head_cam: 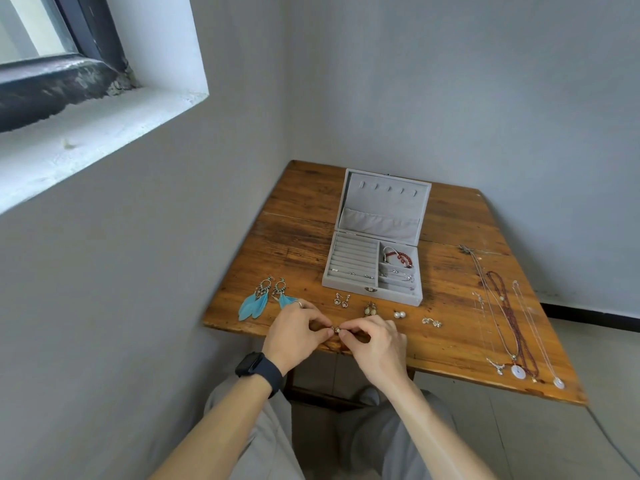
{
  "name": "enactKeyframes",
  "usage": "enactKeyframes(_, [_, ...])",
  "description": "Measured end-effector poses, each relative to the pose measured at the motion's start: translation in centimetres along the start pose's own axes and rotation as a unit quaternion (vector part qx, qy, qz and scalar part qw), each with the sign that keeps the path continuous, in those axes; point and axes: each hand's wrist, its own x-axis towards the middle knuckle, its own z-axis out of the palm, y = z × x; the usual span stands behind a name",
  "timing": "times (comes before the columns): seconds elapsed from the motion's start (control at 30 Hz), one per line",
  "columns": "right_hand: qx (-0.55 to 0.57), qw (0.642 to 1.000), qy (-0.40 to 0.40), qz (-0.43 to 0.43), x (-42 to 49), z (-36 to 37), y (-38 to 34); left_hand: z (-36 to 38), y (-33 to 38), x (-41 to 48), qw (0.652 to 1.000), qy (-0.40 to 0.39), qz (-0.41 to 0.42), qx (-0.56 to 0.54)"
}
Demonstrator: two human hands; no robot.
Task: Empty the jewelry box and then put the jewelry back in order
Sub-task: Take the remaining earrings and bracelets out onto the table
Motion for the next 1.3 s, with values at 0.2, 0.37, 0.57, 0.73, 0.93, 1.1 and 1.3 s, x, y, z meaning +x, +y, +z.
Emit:
enactKeyframes(0.2, [-0.007, 1.000, 0.009, -0.002, -0.1, 0.3, 0.2, 0.2, 0.2, 0.2, 1.000, 0.005, 0.002, 0.015])
enactKeyframes(0.37, [-0.004, 1.000, 0.010, -0.006, -0.1, 0.4, 0.3, 0.0, 0.0, 0.3, 1.000, -0.007, 0.014, 0.016])
enactKeyframes(0.57, [0.001, 1.000, 0.004, -0.003, -0.1, 0.4, 0.4, -0.1, 0.0, 0.3, 0.999, -0.014, 0.023, 0.028])
enactKeyframes(0.73, [0.005, 1.000, 0.000, -0.006, -0.1, 0.3, 0.4, -0.5, 0.3, 0.2, 0.999, -0.017, 0.023, 0.028])
enactKeyframes(0.93, [0.018, 0.999, -0.035, -0.006, 0.1, -0.4, 0.5, -1.3, -0.2, 0.0, 0.998, 0.026, 0.030, 0.038])
enactKeyframes(1.1, [0.046, 0.997, -0.062, -0.021, 1.1, -2.0, 0.3, -1.1, -1.6, 0.8, 0.981, 0.098, 0.048, 0.163])
enactKeyframes(1.3, [0.013, 0.998, -0.025, -0.055, 5.8, -3.7, -1.2, 0.5, -3.4, 1.4, 0.967, 0.027, 0.023, 0.251])
